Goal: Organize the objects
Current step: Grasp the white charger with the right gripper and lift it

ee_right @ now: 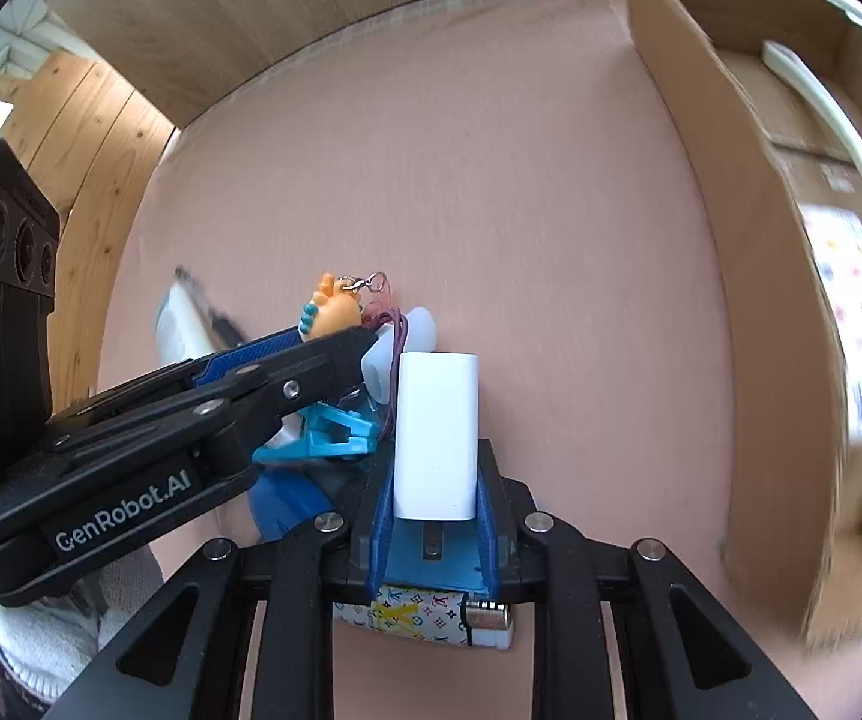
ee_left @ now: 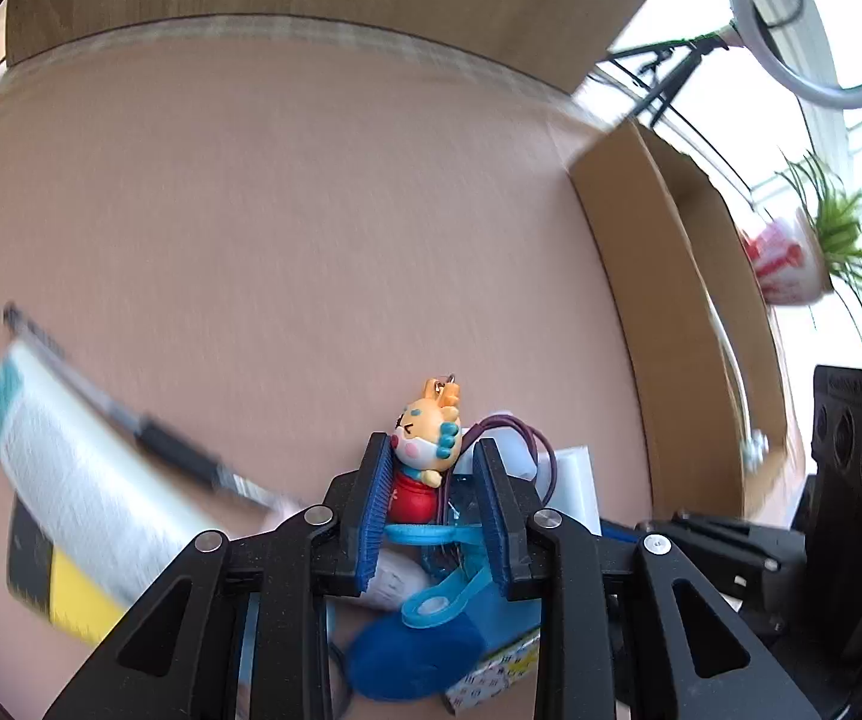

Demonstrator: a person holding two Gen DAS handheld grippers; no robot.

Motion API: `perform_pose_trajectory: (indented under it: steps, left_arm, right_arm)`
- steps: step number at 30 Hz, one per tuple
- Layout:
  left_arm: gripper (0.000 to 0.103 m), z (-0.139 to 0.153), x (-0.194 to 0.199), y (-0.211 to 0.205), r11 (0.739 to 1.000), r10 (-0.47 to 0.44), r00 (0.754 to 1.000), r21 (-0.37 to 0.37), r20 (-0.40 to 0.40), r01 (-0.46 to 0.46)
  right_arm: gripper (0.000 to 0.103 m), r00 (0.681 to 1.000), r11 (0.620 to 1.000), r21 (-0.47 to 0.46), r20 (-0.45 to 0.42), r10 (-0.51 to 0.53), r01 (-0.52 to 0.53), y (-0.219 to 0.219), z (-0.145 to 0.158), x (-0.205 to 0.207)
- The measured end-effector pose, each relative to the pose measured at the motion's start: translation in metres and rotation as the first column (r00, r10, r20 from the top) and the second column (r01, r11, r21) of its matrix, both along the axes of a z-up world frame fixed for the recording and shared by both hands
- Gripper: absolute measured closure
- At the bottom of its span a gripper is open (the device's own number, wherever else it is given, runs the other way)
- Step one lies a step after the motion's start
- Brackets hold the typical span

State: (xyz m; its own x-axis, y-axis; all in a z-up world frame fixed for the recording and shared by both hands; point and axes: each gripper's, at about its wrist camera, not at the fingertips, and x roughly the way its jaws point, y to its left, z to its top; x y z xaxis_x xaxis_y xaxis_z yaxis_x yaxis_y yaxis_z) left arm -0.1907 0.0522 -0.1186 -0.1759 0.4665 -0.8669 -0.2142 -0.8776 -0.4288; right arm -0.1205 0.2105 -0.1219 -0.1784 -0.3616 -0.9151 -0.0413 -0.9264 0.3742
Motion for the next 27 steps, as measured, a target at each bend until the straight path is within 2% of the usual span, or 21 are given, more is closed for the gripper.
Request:
perform_pose_trajectory:
  steps: [6, 9, 13, 15, 17, 18, 20, 22, 27]
  left_arm:
    - [0.079, 0.004, 0.046, -0.005, 0.999, -0.042, 0.999, -0.005, -0.022, 0.042]
    - [0.081, 0.005, 0.061, -0.013, 1.000, -0.019, 0.999, -0.022, -0.049, 0.018]
    - [0.082, -0.001, 0.062, -0.028, 0.999, 0.039, 0.999, 0.020, -0.025, -0.038]
    - [0.081, 0.000, 0.064, -0.032, 0.999, 0.043, 0.999, 0.019, -0.023, -0.042]
    - [0.081, 0.002, 0.065, -0.033, 0.999, 0.045, 0.999, 0.010, -0.026, -0.045]
    - [0.080, 0.005, 0.066, -0.035, 0.999, 0.050, 0.998, 0.020, -0.025, -0.050]
    - [0.070, 0.010, 0.063, -0.036, 0.997, 0.055, 0.998, 0.053, -0.023, -0.054]
    - [0.062, 0.018, 0.066, -0.040, 0.996, 0.066, 0.997, 0.059, -0.043, -0.063]
    - [0.061, 0.038, 0.076, -0.054, 0.995, 0.078, 0.993, 0.061, -0.089, -0.072]
  right_arm:
    - [0.082, 1.000, 1.000, -0.002, -0.016, -0.001, 0.001, 0.015, 0.000, 0.036]
    - [0.082, 1.000, 1.000, -0.002, -0.011, -0.017, 0.017, 0.027, 0.000, 0.052]
    - [0.081, 1.000, 0.999, 0.050, -0.011, -0.016, 0.017, 0.034, 0.002, 0.058]
    - [0.077, 1.000, 0.996, 0.085, -0.021, -0.021, 0.023, 0.035, 0.005, 0.058]
    - [0.068, 0.999, 0.995, 0.093, -0.026, -0.033, 0.035, 0.040, 0.009, 0.060]
    - [0.066, 0.999, 0.995, 0.089, -0.026, -0.039, 0.042, 0.043, 0.010, 0.062]
    - [0.060, 0.998, 0.995, 0.086, -0.039, -0.044, 0.047, 0.047, 0.015, 0.065]
    - [0.060, 0.997, 0.993, 0.105, -0.055, -0.047, 0.053, 0.052, 0.019, 0.069]
    - [0.060, 0.993, 0.991, 0.099, -0.084, -0.086, 0.094, 0.068, 0.031, 0.076]
